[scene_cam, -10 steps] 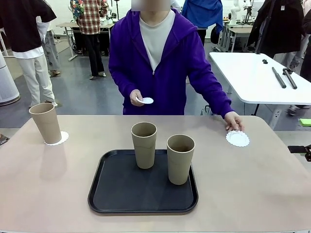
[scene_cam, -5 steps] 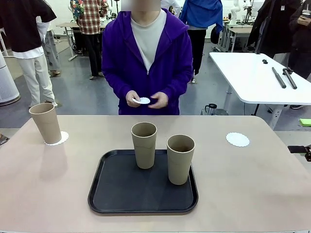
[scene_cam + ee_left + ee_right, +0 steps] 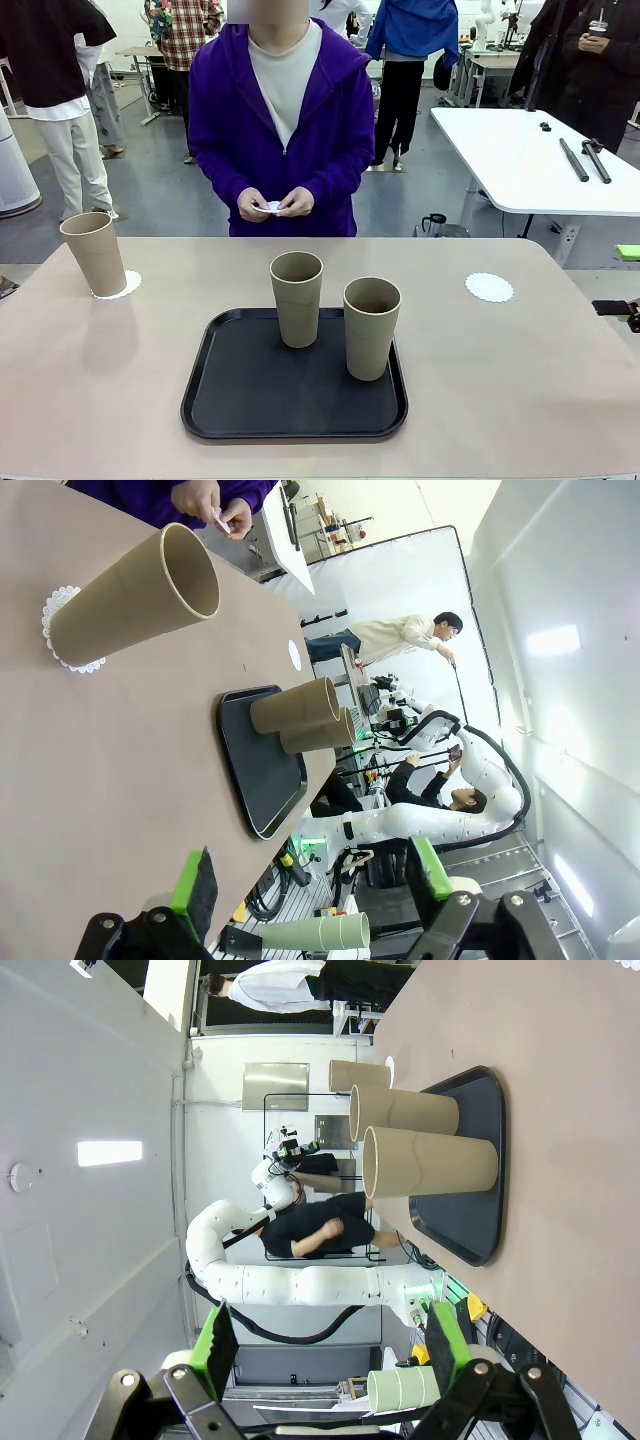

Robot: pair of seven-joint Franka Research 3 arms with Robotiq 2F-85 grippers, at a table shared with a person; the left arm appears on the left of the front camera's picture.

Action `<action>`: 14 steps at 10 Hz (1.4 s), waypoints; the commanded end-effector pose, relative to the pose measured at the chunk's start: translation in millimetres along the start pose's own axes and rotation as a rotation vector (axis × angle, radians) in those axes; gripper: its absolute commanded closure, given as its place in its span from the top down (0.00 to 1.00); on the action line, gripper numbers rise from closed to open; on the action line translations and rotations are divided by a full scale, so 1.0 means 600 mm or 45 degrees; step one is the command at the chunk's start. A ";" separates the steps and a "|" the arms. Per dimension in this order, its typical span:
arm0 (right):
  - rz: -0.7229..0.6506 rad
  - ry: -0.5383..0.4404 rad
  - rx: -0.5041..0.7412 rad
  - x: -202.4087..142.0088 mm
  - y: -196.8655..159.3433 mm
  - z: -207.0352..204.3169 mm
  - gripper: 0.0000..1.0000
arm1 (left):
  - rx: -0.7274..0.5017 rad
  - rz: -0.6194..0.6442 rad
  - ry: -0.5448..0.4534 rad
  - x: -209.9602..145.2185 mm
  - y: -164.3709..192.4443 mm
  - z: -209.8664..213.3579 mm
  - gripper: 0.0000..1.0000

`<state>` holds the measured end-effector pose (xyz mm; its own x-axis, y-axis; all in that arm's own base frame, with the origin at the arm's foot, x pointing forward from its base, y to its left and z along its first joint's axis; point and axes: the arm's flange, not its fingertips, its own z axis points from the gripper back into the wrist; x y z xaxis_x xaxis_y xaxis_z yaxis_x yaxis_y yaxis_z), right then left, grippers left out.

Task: Place coasters on the table and set cups on them.
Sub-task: Take one Reusable plastic cup from the Flat Tray and place it on a coaster set by the human.

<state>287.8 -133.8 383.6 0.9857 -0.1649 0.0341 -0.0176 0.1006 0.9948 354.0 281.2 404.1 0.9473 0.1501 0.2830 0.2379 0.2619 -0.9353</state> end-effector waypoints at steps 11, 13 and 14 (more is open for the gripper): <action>1.260 0.740 -0.976 0.115 0.233 -0.230 1.00 | -0.005 -0.009 0.002 -0.004 -0.001 0.002 1.00; 1.334 0.764 -0.931 0.095 0.220 -0.265 1.00 | -0.005 -0.009 0.002 -0.004 -0.001 0.002 1.00; 1.299 0.768 -0.870 0.081 0.207 -0.268 1.00 | -0.005 -0.009 0.002 -0.004 -0.001 0.002 1.00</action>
<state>369.9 31.5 507.8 0.5209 0.7178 0.4620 -0.8536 0.4357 0.2855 354.0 280.9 403.6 0.9477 0.1498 0.2819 0.2372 0.2607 -0.9358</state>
